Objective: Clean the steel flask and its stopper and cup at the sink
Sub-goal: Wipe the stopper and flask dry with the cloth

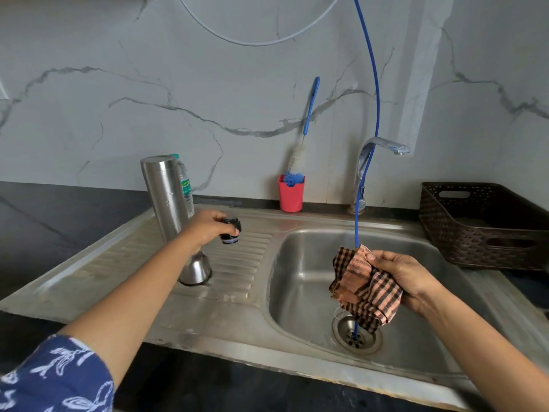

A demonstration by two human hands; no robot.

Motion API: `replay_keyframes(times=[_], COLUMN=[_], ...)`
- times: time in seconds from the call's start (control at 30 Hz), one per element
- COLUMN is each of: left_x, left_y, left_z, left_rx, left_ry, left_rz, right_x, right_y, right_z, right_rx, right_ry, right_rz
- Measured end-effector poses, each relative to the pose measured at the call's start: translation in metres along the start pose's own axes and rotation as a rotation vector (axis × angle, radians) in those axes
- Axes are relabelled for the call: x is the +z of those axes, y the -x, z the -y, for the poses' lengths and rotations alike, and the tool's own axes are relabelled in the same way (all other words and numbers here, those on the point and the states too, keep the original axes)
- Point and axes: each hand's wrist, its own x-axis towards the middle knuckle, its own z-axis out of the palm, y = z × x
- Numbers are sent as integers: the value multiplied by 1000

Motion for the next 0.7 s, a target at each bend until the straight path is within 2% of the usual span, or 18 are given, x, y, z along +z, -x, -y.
replay_keyframes(times=[0.1,0.37,0.6,0.7], left_x=[2,9,6,3], left_y=[-8,-10,-12,-11], left_z=[12,24,20,20], left_rx=[-16,12,4,6], left_ry=[-164,-417,-537,-500], left_rz=[11,50,102,133], right_x=[-1,2,1,0], right_y=[0,3,2,2], right_z=[-1,-1,-1,-1], right_rx=[5,3,10,11], right_ry=[9,21,39,40], right_rz=[2,-6,-6,-2])
